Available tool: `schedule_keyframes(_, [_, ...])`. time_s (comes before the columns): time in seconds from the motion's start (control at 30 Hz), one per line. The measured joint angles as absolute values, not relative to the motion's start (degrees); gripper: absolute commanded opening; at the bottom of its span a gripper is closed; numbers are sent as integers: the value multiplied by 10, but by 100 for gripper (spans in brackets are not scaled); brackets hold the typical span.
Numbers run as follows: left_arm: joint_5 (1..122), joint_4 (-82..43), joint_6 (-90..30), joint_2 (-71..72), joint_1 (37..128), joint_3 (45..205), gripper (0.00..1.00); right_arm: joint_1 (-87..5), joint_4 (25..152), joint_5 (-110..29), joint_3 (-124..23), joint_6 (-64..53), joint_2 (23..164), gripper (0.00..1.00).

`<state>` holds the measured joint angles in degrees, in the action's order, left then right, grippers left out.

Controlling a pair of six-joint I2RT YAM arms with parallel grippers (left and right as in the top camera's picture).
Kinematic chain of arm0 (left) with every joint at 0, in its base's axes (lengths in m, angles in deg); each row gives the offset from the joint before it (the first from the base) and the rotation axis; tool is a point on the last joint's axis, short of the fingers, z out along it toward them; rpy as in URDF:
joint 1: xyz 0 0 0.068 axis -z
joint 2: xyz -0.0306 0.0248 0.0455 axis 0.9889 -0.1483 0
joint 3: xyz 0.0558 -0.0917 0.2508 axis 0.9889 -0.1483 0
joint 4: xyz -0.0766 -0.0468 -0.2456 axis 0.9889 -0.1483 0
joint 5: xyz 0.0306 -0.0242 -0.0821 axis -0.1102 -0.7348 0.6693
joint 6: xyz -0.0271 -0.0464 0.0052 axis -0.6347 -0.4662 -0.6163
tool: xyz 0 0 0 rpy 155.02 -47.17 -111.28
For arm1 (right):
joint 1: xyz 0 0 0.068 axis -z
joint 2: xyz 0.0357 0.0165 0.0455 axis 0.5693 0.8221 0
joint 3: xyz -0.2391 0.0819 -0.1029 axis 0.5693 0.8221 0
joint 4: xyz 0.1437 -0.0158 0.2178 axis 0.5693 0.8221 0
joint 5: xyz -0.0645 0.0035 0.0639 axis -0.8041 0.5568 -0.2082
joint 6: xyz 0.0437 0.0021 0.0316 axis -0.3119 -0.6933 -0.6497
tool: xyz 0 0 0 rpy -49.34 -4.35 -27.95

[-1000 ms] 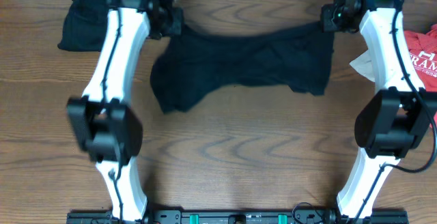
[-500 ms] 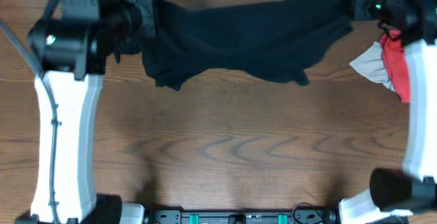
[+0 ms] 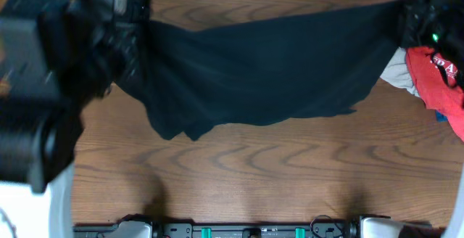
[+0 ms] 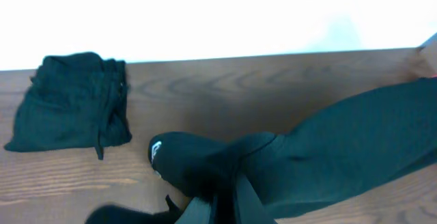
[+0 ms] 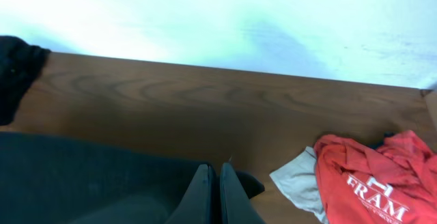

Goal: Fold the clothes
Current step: 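Lift the pants and stretch them, left gripper pulling down-left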

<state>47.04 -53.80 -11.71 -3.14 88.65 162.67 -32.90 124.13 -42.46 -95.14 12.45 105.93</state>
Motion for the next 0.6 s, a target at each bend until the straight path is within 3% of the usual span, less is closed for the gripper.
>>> schedule_keyframes(0.33, [470, -598, -124, 125, 887, 1629, 6, -329, 1325, -425, -951, 91, 945, 1])
schedule_keyframes(0.6, [471, -666, -168, 164, 887, 1694, 6, -329, 1375, -435, -952, 66, 870, 1])
